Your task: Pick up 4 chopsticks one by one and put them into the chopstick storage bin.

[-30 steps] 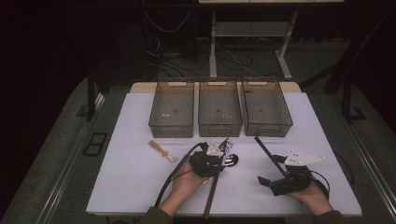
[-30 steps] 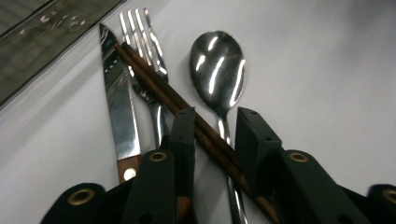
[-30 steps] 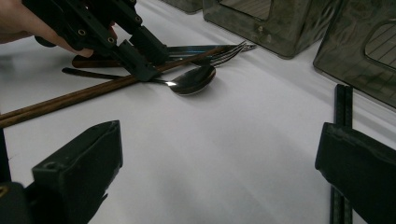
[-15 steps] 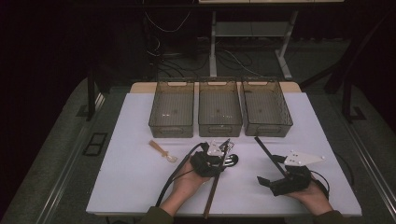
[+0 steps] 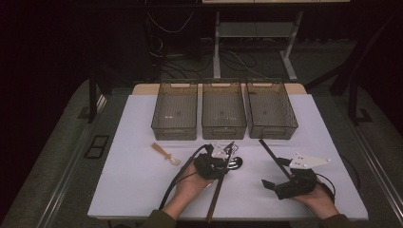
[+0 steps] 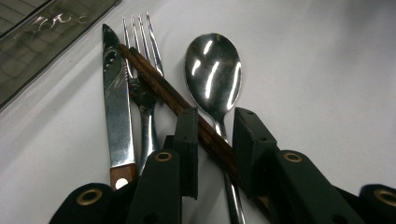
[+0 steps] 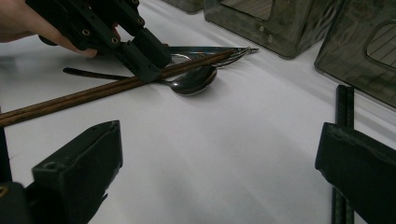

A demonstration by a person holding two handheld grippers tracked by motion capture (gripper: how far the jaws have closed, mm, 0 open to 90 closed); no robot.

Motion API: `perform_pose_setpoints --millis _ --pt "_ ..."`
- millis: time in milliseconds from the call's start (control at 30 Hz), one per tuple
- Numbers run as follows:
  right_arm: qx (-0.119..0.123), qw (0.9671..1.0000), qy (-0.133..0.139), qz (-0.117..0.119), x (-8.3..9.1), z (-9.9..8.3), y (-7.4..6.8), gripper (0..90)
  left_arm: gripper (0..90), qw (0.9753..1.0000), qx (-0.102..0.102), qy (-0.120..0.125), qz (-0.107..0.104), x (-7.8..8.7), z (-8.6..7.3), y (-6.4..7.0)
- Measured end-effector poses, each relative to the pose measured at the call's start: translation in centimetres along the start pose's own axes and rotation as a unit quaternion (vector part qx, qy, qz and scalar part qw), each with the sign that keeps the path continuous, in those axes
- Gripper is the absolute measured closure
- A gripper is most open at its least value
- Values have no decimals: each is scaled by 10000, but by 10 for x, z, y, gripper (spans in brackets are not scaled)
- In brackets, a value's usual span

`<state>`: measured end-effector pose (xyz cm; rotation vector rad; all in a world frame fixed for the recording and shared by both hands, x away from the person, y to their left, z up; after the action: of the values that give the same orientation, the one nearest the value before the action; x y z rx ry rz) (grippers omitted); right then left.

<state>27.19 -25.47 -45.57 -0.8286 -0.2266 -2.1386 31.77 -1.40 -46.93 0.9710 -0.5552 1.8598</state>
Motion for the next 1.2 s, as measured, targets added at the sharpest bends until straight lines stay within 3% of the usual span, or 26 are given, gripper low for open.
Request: perform_pose_setpoints --millis 400,700,867,1033,1100,1200 --pt "-37 10000 9 -8 1 0 0 9 691 9997 102 150 -162 12 -1 3" --pt "-25 10000 22 -20 2 0 1 10 734 9995 186 71 -228 31 -24 13" --pt "-28 10000 29 -27 2 0 1 10 740 9989 251 -5 -404 31 -35 21" --pt "-19 10000 38 -35 2 0 1 10 739 9991 187 -93 -372 30 -39 28" --pt "-26 10000 37 -34 2 0 1 10 737 9988 260 -135 -381 29 -40 30" --pt "-16 10000 37 -37 2 0 1 10 735 9993 165 -158 -307 28 -39 30"
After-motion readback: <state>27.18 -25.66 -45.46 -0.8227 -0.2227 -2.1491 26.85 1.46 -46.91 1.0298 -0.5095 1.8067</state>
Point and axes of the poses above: each handheld gripper's, and its own axes: x roughly backward along the jaws, z roughly out of its top, y roughly to its right, the point moved 4 cm from there along -x, roughly forward along the jaws, and after that the axes turned 7 degrees about -y, right-handed, at the moved point
